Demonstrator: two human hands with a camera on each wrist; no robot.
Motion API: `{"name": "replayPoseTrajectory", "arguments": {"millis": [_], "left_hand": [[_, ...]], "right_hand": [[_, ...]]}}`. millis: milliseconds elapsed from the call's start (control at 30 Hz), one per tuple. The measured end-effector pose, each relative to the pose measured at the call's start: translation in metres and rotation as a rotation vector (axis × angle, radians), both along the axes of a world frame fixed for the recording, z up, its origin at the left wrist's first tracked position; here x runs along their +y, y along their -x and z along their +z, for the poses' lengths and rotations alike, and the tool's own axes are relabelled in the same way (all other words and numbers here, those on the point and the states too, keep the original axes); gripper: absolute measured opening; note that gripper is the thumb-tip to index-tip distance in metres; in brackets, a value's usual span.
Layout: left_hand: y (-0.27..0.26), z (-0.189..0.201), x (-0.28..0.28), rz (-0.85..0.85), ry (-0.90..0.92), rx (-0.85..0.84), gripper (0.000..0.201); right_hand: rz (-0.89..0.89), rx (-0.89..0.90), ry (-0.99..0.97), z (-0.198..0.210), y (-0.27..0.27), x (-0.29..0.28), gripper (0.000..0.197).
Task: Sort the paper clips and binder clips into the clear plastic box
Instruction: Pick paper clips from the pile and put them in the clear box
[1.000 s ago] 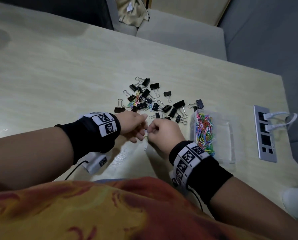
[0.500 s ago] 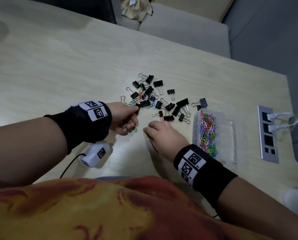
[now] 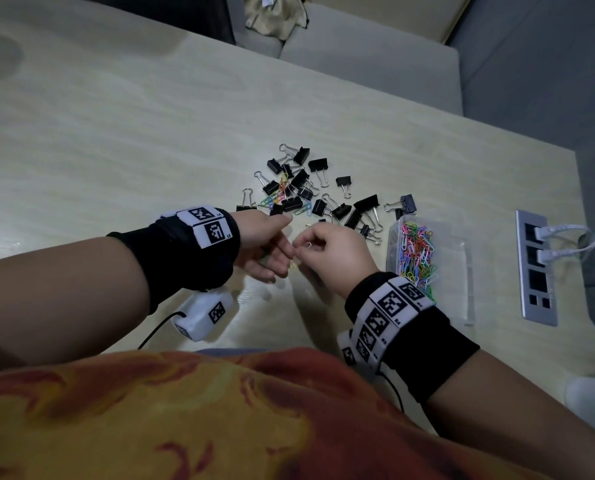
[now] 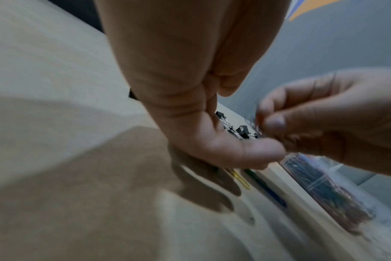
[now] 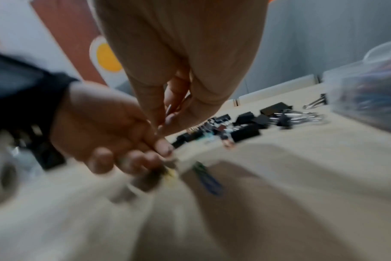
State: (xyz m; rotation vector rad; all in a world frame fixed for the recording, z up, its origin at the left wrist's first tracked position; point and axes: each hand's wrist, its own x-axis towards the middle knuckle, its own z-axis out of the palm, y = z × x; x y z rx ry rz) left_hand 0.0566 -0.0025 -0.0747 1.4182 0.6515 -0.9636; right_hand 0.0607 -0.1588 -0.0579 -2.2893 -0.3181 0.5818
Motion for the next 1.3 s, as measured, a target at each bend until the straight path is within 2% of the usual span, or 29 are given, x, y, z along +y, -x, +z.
{"name": "replayPoseTrajectory", "arguments": {"millis": [67, 167, 233, 333, 400, 500, 633, 733, 800, 933, 1033, 1100, 1200, 1300], "left_hand": [[-0.001, -0.001, -0.001, -0.004, 0.062, 0.020, 0.060], [-0.003, 0.000, 0.002, -0.032, 0.061, 0.061, 0.049], [-0.004, -0.001, 0.007, -0.030, 0.029, 0.084, 0.048], [-0.002, -0.004, 0.015, -0.012, 0.007, 0.086, 0.046], [-0.002, -0.002, 0.018, -0.005, 0.004, 0.085, 0.045], [-0.002, 0.002, 0.019, -0.008, -0.044, 0.064, 0.044], [-0.001, 0.004, 0.016, -0.029, -0.086, 0.039, 0.044], [0.001, 0.005, 0.014, -0.019, -0.075, 0.013, 0.047], [0.002, 0.006, 0.012, -0.018, -0.060, -0.006, 0.049], [0.004, 0.009, 0.007, -0.013, 0.020, 0.010, 0.053], [0.002, 0.010, 0.009, -0.035, 0.062, 0.031, 0.052], [0.001, 0.009, 0.014, -0.010, 0.006, 0.043, 0.045], [0.002, 0.008, 0.023, 0.042, -0.035, 0.034, 0.039], [0.002, 0.008, 0.029, 0.058, -0.073, -0.009, 0.034]], "right_hand": [[-0.019, 0.042, -0.126, 0.011, 0.003, 0.009, 0.008], [-0.002, -0.080, -0.046, 0.016, -0.001, 0.011, 0.012], [-0.012, -0.146, 0.125, 0.014, -0.008, 0.005, 0.015], [0.186, -0.061, 0.573, -0.001, -0.011, -0.005, 0.022], [0.271, -0.049, 0.674, -0.010, -0.005, -0.005, 0.019], [0.297, -0.066, 0.690, -0.017, 0.000, -0.002, 0.011], [0.310, 0.021, 0.674, -0.015, 0.000, 0.000, 0.015], [0.343, 0.015, 0.679, -0.011, 0.000, 0.002, 0.015], [0.312, -0.016, 0.574, -0.004, 0.002, 0.004, 0.015], [0.197, 0.038, 0.186, 0.013, 0.005, 0.022, 0.010], [0.099, 0.036, 0.091, 0.015, 0.002, 0.028, 0.005], [0.049, 0.006, 0.165, 0.011, -0.003, 0.025, 0.004], [0.197, -0.042, 0.498, -0.002, -0.002, 0.022, 0.029], [0.225, -0.065, 0.518, -0.011, 0.004, 0.032, 0.041]]}}
